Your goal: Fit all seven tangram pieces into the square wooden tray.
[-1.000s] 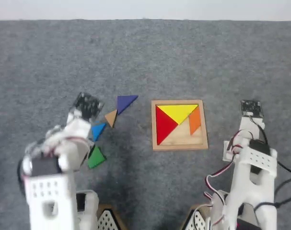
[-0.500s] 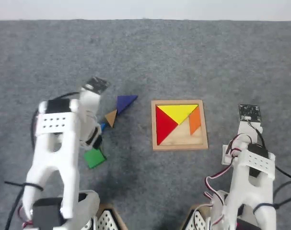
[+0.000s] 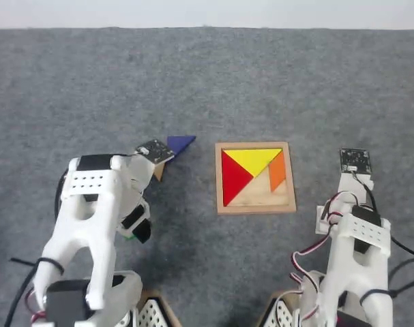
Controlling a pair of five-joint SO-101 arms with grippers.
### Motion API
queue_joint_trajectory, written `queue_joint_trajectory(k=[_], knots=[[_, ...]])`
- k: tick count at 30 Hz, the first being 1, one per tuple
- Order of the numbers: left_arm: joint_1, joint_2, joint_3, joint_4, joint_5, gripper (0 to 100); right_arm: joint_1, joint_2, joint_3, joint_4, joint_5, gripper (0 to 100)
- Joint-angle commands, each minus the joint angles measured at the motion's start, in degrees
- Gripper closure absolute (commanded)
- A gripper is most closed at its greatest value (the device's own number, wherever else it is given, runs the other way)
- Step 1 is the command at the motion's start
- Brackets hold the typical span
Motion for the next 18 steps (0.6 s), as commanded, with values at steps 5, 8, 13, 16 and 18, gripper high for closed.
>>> queue_joint_trajectory(k=[5,8,13,16,18], knots=[[-3.8,0.1,4.4,-9.5,-3.7,80,0.7,-1.9,-0.3,-1.1,0.4,89.0],[-5.6,0.1,4.6,-9.8,-5.1,80,0.7,-1.9,-0.3,-1.1,0.4,89.0],[-5.9,1.3,5.1,-12.0,-5.1,80,0.7,-1.9,-0.3,-1.0,0.4,89.0],[-5.8,6.7,4.7,-14.4,-4.9,80,0.7,-1.9,-0.3,-1.0,0.4,89.0],[-6.2,11.0,3.2,-16.6,-4.4,80,0.7,-1.9,-0.3,-1.0,0.4,89.0]])
